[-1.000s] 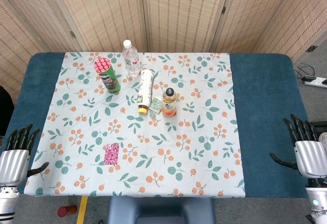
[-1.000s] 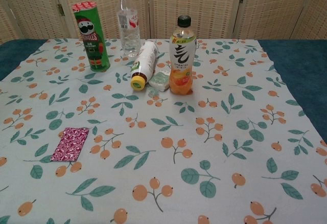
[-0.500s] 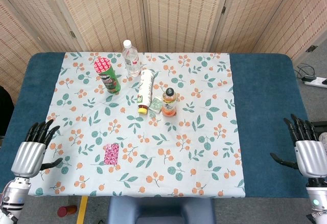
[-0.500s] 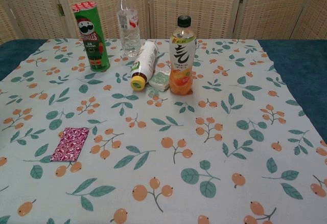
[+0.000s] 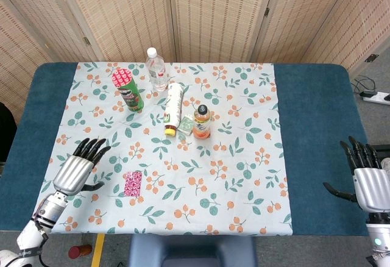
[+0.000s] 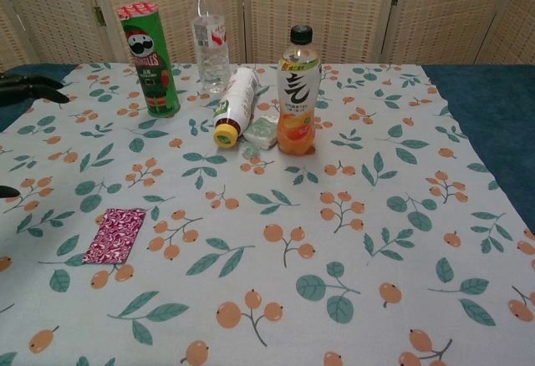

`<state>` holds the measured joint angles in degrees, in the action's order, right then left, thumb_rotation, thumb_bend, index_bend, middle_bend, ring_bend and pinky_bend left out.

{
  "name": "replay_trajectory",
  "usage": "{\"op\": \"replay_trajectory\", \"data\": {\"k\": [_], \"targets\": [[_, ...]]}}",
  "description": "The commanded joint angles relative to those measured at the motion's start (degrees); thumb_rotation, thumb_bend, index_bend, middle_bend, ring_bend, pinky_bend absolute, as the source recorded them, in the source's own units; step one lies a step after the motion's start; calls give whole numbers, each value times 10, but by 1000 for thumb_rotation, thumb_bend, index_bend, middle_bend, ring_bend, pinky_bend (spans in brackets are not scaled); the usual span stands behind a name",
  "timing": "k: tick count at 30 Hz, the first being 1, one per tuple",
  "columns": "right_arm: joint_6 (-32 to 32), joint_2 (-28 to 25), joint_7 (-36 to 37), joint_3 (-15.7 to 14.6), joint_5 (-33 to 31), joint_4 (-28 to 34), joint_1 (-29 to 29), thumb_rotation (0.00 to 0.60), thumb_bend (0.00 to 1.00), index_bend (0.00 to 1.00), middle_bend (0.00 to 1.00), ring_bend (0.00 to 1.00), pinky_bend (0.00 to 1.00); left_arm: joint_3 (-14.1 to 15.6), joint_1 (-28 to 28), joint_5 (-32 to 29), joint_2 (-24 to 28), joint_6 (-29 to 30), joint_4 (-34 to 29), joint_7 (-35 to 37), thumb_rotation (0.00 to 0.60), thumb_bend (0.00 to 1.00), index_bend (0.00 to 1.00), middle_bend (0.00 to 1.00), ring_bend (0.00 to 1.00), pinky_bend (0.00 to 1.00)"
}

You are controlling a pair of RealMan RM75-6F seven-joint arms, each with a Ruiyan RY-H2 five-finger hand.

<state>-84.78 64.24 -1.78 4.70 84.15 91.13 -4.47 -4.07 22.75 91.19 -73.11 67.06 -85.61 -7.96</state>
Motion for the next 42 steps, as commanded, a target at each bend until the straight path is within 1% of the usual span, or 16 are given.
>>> {"op": "replay_trajectory", "data": {"k": [1, 5, 13, 18, 24, 28, 33, 42], "targets": [[2, 1, 0, 0, 0, 0, -1, 447, 195, 0, 0, 0, 0, 3, 25, -2, -19, -32, 13, -5, 600, 113, 134, 67, 21, 0], [1, 0, 0, 1, 0, 0, -1, 446, 195, 0, 0, 0, 0, 7, 45, -6, -34, -62, 23, -20, 600, 112, 135, 67, 21, 0], [6, 1, 4, 0, -5, -4, 0, 447, 195, 0, 0, 0, 0, 16, 67, -22, -62, -95, 35, -33, 600, 111, 120, 67, 15, 0], [6, 2, 6, 1, -3, -5, -2, 451, 195, 0, 0, 0, 0, 16, 72, -37, -79, -100, 35, -38, 600, 111, 68, 42, 0, 0], [8, 4, 9, 1, -4, -7, -3, 458, 195, 0, 0, 0, 0, 17, 80, -50, -97, -107, 34, -48, 600, 110, 57, 34, 0, 0], [9, 4, 11, 1, -5, -9, -3, 459, 195, 0, 0, 0, 0, 20, 84, -56, -103, -114, 33, -50, 600, 109, 4, 2, 0, 0], [10, 4, 14, 1, -5, -11, -3, 459, 195, 0, 0, 0, 0, 23, 90, -73, -111, -131, 34, -60, 600, 109, 0, 0, 0, 0], [15, 5, 20, 1, -6, -16, -5, 460, 195, 0, 0, 0, 0, 18, 92, -111, -129, -135, 42, -79, 600, 109, 0, 0, 0, 0]]}}
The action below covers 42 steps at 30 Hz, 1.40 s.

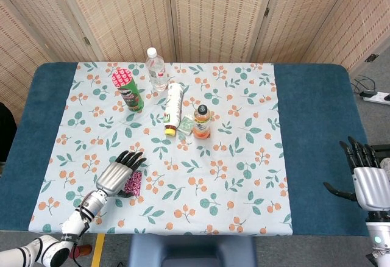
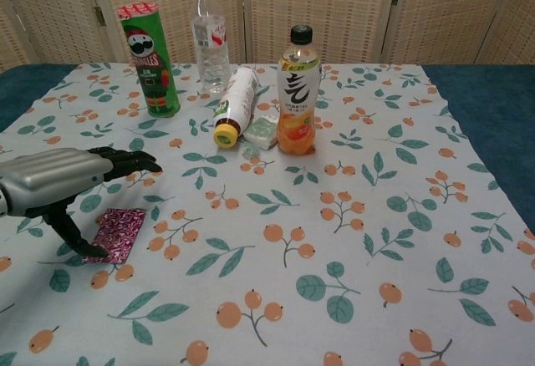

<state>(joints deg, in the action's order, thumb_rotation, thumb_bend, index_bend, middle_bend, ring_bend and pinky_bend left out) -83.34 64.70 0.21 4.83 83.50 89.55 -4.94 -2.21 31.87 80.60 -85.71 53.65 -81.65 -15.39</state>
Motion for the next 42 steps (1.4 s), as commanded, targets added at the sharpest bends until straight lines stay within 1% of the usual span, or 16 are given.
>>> {"op": "replay_trajectory", "data": {"k": [1, 6, 13, 18, 24, 27, 29, 35, 38, 42], "targets": [[1, 0, 0, 0, -1, -1, 0, 461, 195, 0, 0, 0, 0, 0, 1, -8, -5, 0, 3, -7, 600, 109, 0, 0, 0, 0], [2, 1, 1, 0, -2, -2, 0, 459, 195, 0, 0, 0, 0, 3, 2, -18, -11, -4, 8, -14, 600, 109, 0, 0, 0, 0], [3, 1, 3, 0, -3, -2, -1, 461, 195, 0, 0, 0, 0, -6, 6, -33, -35, 4, 51, -23, 600, 109, 0, 0, 0, 0], [3, 1, 2, 1, -4, -1, -1, 464, 194, 0, 0, 0, 0, -18, 14, -53, -47, -3, 81, -29, 600, 109, 0, 0, 0, 0], [3, 1, 0, 0, -5, 0, 0, 462, 195, 0, 0, 0, 0, -41, 25, -83, -56, -10, 112, -24, 600, 109, 0, 0, 0, 0], [0, 0, 0, 0, -5, 2, 2, 462, 195, 0, 0, 0, 0, -48, 22, -88, -46, -2, 96, -11, 600, 109, 0, 0, 0, 0], [-2, 0, 0, 0, -5, 2, 3, 463, 195, 0, 0, 0, 0, -45, 18, -80, -34, 9, 76, -5, 600, 109, 0, 0, 0, 0], [0, 1, -1, 0, -4, 2, 2, 464, 195, 0, 0, 0, 0, -19, 6, -49, -8, 32, 18, -13, 600, 109, 0, 0, 0, 0], [2, 1, -1, 0, -5, 1, 1, 464, 195, 0, 0, 0, 0, -6, 0, -37, -6, 43, 1, -24, 600, 109, 0, 0, 0, 0], [4, 2, 0, 0, -6, 0, 0, 465, 195, 0, 0, 0, 0, 3, -2, -31, -13, 46, -4, -35, 600, 110, 0, 0, 0, 0]]}}
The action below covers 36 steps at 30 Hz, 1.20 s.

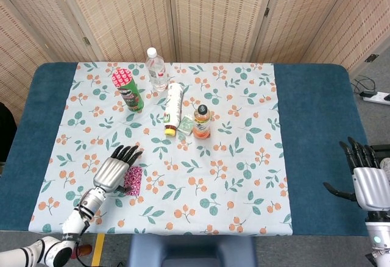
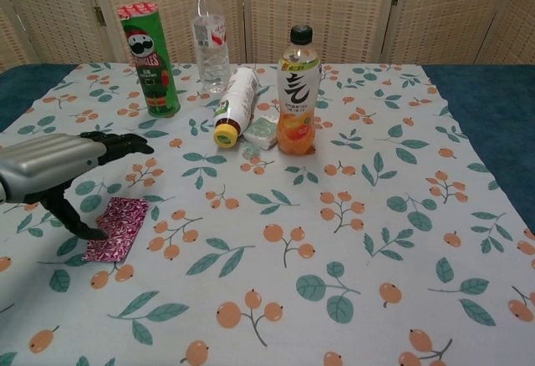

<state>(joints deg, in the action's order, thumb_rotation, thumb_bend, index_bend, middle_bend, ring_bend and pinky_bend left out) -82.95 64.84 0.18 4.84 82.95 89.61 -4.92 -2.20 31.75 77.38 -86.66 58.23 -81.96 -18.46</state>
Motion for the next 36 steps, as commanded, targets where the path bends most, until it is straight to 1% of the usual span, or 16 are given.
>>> {"op": "replay_trajectory", "data": {"k": [1, 12, 19, 24, 36], "targets": [[0, 0, 1, 0, 0, -1, 0, 464, 195, 0, 0, 0, 0, 4, -1, 0, -5, -1, 0, -6, 600, 110, 0, 0, 0, 0], [3, 1, 4, 0, -3, -5, 0, 462, 195, 0, 0, 0, 0, 10, -2, -7, -20, -5, 4, -20, 600, 110, 0, 0, 0, 0], [3, 1, 4, 0, -4, -5, 0, 464, 195, 0, 0, 0, 0, 5, 2, -20, -29, -13, 20, -27, 600, 109, 0, 0, 0, 0], [4, 0, 4, 0, -6, -5, 1, 464, 195, 0, 0, 0, 0, -1, 5, -27, -37, -14, 35, -24, 600, 109, 0, 0, 0, 0], [3, 0, 5, 0, -8, -5, 3, 464, 195, 0, 0, 0, 0, -29, 20, -60, -53, -32, 76, -9, 600, 110, 0, 0, 0, 0]]}}
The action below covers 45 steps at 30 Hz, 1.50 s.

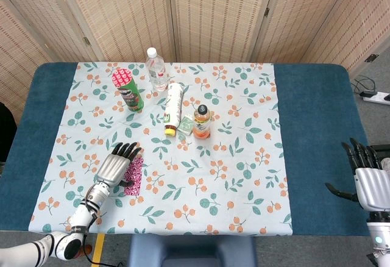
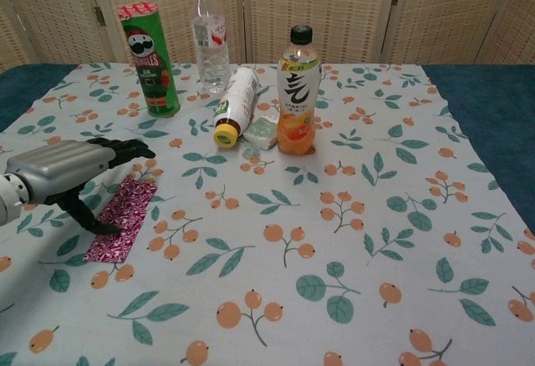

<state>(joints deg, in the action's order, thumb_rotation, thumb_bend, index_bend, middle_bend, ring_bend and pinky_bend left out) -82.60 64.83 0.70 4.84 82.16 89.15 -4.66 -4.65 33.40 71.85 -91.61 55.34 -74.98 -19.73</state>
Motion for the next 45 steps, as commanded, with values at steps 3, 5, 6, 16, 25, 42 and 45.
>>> {"op": "replay_trajectory", "data": {"k": [3, 5, 6, 16, 25, 42, 45], "targets": [[0, 0, 1, 0, -1, -1, 1, 466, 195, 0, 0, 0, 0, -9, 8, -8, -8, -8, 16, 10, 600, 110, 0, 0, 0, 0], [1, 0, 1, 0, -1, -1, 1, 466, 195, 0, 0, 0, 0, -13, 12, -12, -11, -13, 22, 12, 600, 110, 0, 0, 0, 0], [0, 0, 1, 0, -1, -1, 1, 467, 195, 0, 0, 0, 0, -14, 14, -13, -12, -14, 25, 12, 600, 110, 0, 0, 0, 0], [-1, -1, 4, 0, -4, -3, 3, 466, 195, 0, 0, 0, 0, -32, 34, -41, -23, -35, 49, 7, 600, 111, 0, 0, 0, 0], [-4, -1, 5, 0, -5, -2, 7, 464, 195, 0, 0, 0, 0, -44, 44, -63, -26, -42, 57, 8, 600, 111, 0, 0, 0, 0], [-8, -4, 6, 0, -1, 1, 9, 467, 194, 0, 0, 0, 0, -52, 39, -25, 38, -26, -16, 100, 600, 151, 160, 0, 0, 0], [-9, -4, 8, -1, 1, 2, 9, 466, 195, 0, 0, 0, 0, -44, 40, -12, 61, -34, -32, 111, 527, 248, 196, 0, 0, 0]]}}
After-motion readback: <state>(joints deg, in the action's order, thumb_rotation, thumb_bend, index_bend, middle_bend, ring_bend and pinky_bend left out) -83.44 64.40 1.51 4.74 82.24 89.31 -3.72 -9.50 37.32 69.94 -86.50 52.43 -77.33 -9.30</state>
